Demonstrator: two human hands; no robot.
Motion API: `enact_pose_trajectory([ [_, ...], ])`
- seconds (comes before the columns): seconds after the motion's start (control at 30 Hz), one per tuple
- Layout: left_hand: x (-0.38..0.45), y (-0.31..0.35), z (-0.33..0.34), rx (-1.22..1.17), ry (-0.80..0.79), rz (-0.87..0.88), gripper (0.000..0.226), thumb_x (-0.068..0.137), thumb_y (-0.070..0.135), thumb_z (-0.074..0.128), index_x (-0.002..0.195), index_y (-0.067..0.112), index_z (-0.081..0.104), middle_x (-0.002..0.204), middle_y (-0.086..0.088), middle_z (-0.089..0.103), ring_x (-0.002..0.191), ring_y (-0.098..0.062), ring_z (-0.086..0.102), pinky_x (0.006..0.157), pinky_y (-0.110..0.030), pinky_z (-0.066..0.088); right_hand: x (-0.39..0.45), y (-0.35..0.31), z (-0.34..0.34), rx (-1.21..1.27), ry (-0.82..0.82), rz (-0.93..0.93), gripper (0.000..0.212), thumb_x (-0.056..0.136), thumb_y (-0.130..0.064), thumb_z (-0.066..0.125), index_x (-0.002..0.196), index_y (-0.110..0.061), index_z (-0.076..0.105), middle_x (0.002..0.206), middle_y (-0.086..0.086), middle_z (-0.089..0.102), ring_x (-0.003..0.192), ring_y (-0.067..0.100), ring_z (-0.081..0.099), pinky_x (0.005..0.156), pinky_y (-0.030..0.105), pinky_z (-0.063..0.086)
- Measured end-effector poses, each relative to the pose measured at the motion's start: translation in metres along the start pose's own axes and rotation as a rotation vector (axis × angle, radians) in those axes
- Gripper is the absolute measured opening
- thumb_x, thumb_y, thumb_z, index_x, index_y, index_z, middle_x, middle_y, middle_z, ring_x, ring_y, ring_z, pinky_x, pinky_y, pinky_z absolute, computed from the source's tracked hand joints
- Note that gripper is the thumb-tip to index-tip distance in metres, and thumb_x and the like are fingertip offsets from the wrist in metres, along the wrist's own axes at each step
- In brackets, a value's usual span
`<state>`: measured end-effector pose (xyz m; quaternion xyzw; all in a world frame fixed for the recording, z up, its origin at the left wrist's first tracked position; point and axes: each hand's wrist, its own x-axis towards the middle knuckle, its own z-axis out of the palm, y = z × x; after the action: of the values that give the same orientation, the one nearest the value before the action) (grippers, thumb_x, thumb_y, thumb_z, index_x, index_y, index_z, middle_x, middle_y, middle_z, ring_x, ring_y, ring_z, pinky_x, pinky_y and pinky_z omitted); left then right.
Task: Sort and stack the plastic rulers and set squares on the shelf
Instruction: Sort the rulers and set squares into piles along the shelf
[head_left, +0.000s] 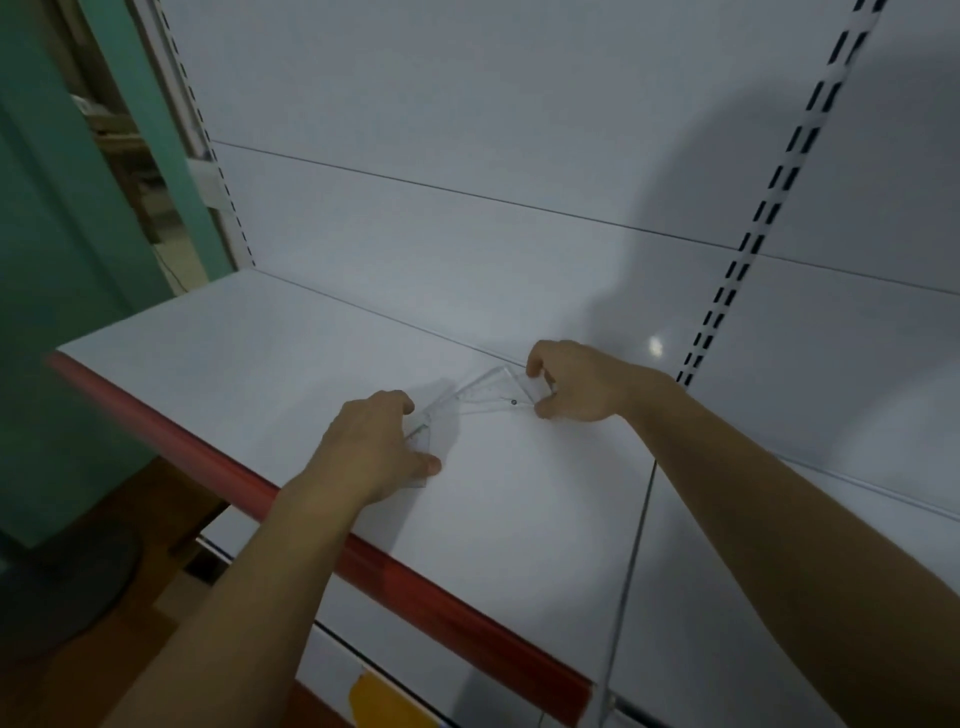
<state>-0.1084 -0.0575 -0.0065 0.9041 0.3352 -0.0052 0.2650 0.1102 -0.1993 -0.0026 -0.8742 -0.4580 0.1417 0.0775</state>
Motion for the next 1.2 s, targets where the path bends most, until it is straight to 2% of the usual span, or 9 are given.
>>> enact_pose_trajectory([
  [0.13, 0.001, -0.002, 0.005, -0.061, 0.018, 0.088, 0.069, 0.079, 0.030, 0.083, 0.140, 0.020, 0.051, 0.122, -0.002, 0.059, 0.105, -0.016, 0.056, 0.086, -0.023, 0.042, -0.012, 0.007, 0.006, 0.242, 0.063, 0.015, 0.032, 0.089, -0.016, 0.073, 0.113, -0.020, 0.052, 0.083, -0.004, 0.055, 0.072, 0.015, 0.055, 0.059, 0.021, 0.042],
  [0.3, -0.001, 0.012, 0.026, -0.001, 0.081, 0.379, 0.047, 0.088, 0.023, 0.074, 0.133, 0.017, 0.060, 0.125, -0.001, 0.062, 0.112, -0.014, 0.058, 0.093, -0.017, 0.039, -0.041, 0.018, 0.009, 0.463, 0.167, 0.063, 0.010, 0.097, -0.018, 0.060, 0.105, -0.021, 0.057, 0.083, 0.004, 0.067, 0.066, 0.014, 0.065, 0.062, 0.026, 0.048],
  [0.63, -0.007, 0.076, 0.070, -0.080, -0.021, 0.805, 0.035, 0.090, 0.027, 0.072, 0.124, 0.023, 0.067, 0.117, 0.007, 0.064, 0.106, -0.007, 0.059, 0.095, -0.026, 0.047, -0.134, 0.053, -0.012, 0.744, 0.370, 0.265, 0.011, 0.101, -0.012, 0.053, 0.111, -0.013, 0.058, 0.087, 0.009, 0.069, 0.063, 0.017, 0.067, 0.059, 0.031, 0.051],
  [0.7, 0.003, 0.079, 0.064, -0.080, 0.101, 0.775, 0.033, 0.092, 0.027, 0.069, 0.125, 0.022, 0.065, 0.122, 0.002, 0.063, 0.113, -0.015, 0.058, 0.100, -0.036, 0.047, -0.150, 0.060, -0.011, 0.779, 0.404, 0.295, 0.011, 0.101, -0.011, 0.054, 0.111, -0.012, 0.059, 0.086, 0.010, 0.069, 0.063, 0.018, 0.067, 0.058, 0.031, 0.051],
  [0.77, 0.017, 0.077, 0.052, 0.105, 0.135, 0.584, 0.049, 0.093, 0.039, 0.065, 0.138, 0.025, 0.053, 0.138, -0.003, 0.052, 0.127, -0.025, 0.047, 0.105, -0.043, 0.041, -0.162, 0.064, -0.006, 0.805, 0.418, 0.314, 0.011, 0.101, -0.012, 0.054, 0.111, -0.013, 0.059, 0.086, 0.011, 0.069, 0.064, 0.018, 0.067, 0.058, 0.030, 0.052],
  [0.87, 0.036, 0.070, 0.037, 0.409, -0.041, 0.237, 0.075, 0.086, 0.060, 0.064, 0.147, 0.025, 0.037, 0.147, -0.009, 0.038, 0.134, -0.032, 0.036, 0.107, -0.048, 0.035, -0.170, 0.064, 0.004, 0.832, 0.412, 0.329, 0.011, 0.101, -0.012, 0.054, 0.111, -0.014, 0.060, 0.087, 0.012, 0.070, 0.065, 0.017, 0.067, 0.058, 0.029, 0.051],
  [0.93, 0.047, 0.065, 0.036, 0.365, -0.093, 0.204, 0.076, 0.081, 0.065, 0.066, 0.141, 0.022, 0.045, 0.141, -0.011, 0.044, 0.130, -0.033, 0.041, 0.107, -0.049, 0.038, -0.169, 0.059, 0.010, 0.839, 0.397, 0.328, 0.012, 0.101, -0.012, 0.054, 0.111, -0.014, 0.060, 0.087, 0.012, 0.069, 0.065, 0.017, 0.067, 0.058, 0.029, 0.052],
  [1.07, 0.054, 0.064, 0.035, 0.251, -0.143, 0.251, 0.063, 0.082, 0.052, 0.074, 0.129, 0.015, 0.057, 0.131, -0.007, 0.057, 0.119, -0.028, 0.053, 0.103, -0.040, 0.043, -0.159, 0.044, 0.020, 0.834, 0.353, 0.303, 0.013, 0.101, -0.012, 0.053, 0.113, -0.014, 0.059, 0.084, 0.009, 0.067, 0.064, 0.018, 0.067, 0.057, 0.028, 0.051],
  [1.2, 0.051, 0.062, 0.035, 0.070, -0.147, 0.287, 0.021, 0.084, 0.034, 0.078, 0.083, 0.017, 0.066, 0.091, -0.002, 0.065, 0.078, -0.014, 0.058, 0.065, -0.025, 0.043, -0.152, 0.029, 0.025, 0.831, 0.336, 0.274, 0.012, 0.102, -0.013, 0.053, 0.113, -0.013, 0.058, 0.083, 0.007, 0.067, 0.063, 0.018, 0.066, 0.056, 0.027, 0.051],
])
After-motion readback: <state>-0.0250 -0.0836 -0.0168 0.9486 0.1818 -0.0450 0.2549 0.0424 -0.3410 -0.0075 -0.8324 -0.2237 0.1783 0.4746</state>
